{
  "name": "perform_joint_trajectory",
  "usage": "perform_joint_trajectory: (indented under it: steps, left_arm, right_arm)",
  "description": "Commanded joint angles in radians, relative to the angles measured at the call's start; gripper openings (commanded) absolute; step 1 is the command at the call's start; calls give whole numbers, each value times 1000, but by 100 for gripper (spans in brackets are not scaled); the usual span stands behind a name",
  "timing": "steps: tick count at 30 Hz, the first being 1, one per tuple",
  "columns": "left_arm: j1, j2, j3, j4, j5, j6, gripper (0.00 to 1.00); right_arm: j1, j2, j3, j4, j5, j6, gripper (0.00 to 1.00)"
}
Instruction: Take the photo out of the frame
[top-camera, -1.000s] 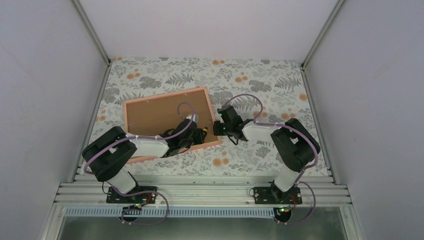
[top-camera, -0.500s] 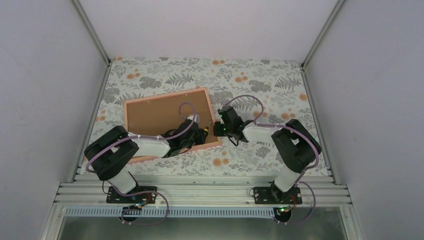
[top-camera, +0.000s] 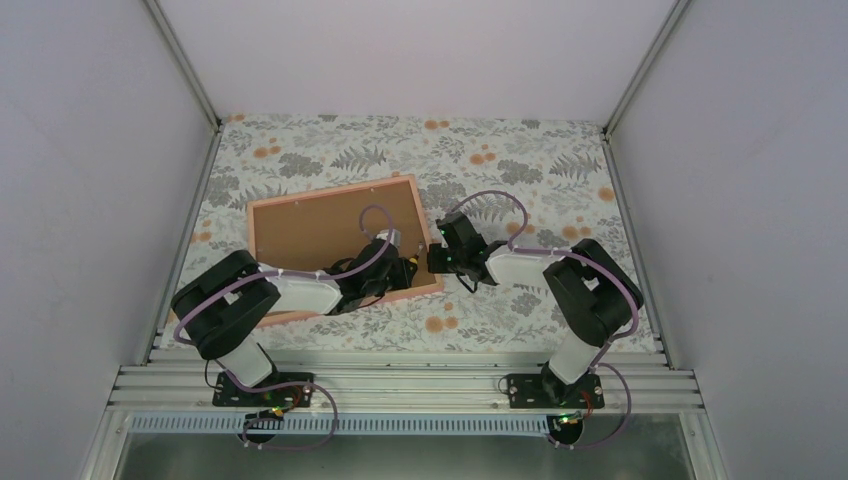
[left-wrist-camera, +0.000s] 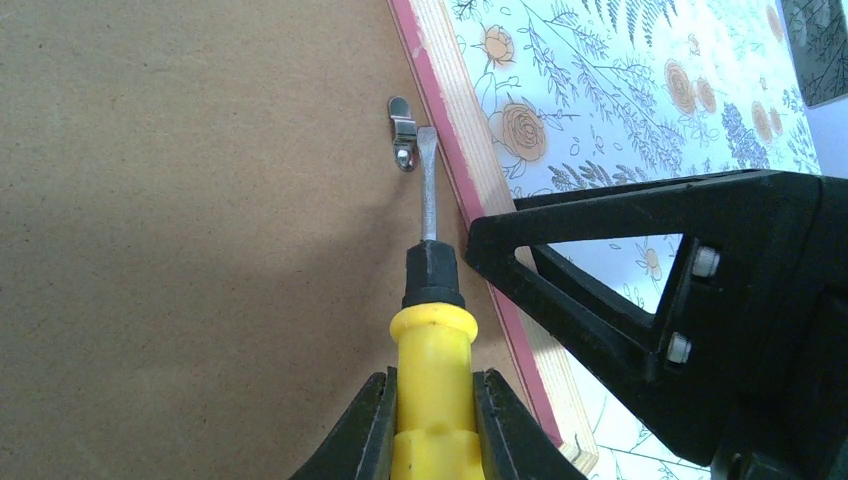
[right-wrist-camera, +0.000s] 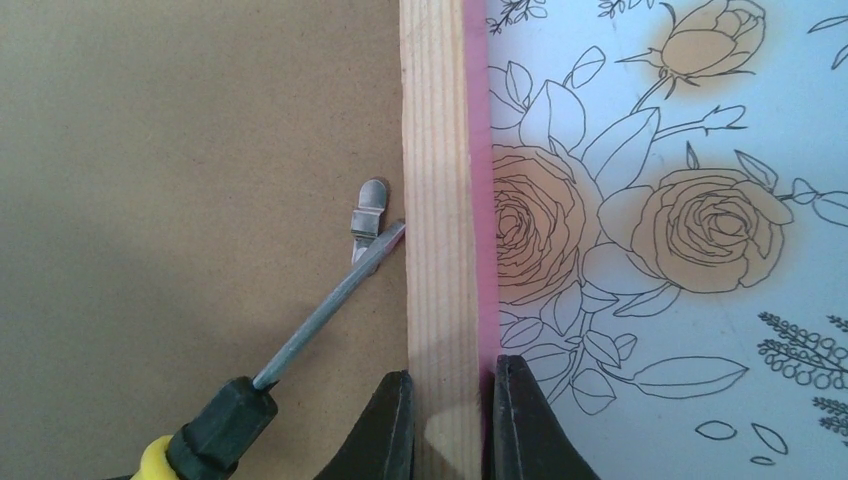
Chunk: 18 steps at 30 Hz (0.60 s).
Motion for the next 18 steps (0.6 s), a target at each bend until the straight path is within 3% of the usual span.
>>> perform_joint_trajectory:
  steps: [1, 18]
  left_arm:
    - [-2, 16, 8, -22, -29, -31, 2]
    - [-4, -13, -20, -57, -129, -104, 2]
  right_arm:
    - [21, -6, -30, -56, -56, 61, 4]
    - [23, -25, -50, -42, -38, 105, 4]
